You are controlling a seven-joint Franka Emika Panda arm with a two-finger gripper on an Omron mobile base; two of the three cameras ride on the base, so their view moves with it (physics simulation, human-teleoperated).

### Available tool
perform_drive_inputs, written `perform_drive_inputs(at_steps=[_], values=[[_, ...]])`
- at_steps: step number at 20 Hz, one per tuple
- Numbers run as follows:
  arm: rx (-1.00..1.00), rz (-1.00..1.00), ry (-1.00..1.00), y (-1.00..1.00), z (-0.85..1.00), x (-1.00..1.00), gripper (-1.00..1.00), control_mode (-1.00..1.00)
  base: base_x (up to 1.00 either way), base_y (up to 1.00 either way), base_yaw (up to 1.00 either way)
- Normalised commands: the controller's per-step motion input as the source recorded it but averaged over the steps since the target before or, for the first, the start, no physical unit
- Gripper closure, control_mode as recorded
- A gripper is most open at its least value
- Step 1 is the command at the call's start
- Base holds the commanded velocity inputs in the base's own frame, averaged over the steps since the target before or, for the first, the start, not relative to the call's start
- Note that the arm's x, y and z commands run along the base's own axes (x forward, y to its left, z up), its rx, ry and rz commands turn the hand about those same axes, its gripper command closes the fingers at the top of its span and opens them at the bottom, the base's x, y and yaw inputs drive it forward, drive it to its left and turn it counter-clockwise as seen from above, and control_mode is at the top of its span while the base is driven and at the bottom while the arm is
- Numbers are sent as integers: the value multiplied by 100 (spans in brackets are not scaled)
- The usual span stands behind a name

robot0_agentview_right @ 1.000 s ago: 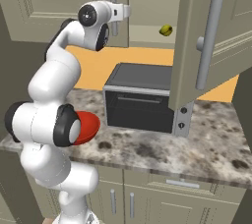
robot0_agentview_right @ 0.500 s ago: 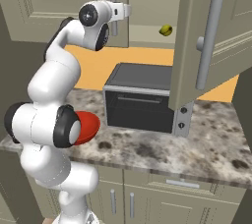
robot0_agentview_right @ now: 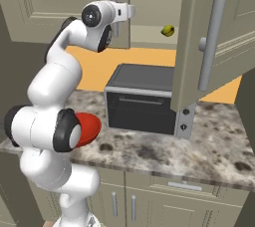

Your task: Open the cabinet. Pick the apple and pear from the cabinet and place them into the bowl. Then close the cabinet.

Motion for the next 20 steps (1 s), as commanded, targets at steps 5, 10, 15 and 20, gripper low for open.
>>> perform_drive_inputs(at_steps=[5, 10, 15, 20], values=[[0, -13, 0, 24, 0, -35, 100, -100, 0, 0, 0], [0, -17, 2, 37, 0, -50, 100, -100, 0, 0, 0], [0, -18, 0, 30, 0, -65, 100, -100, 0, 0, 0], [0, -13, 5, 10, 0, -71, 100, -100, 0, 0, 0]])
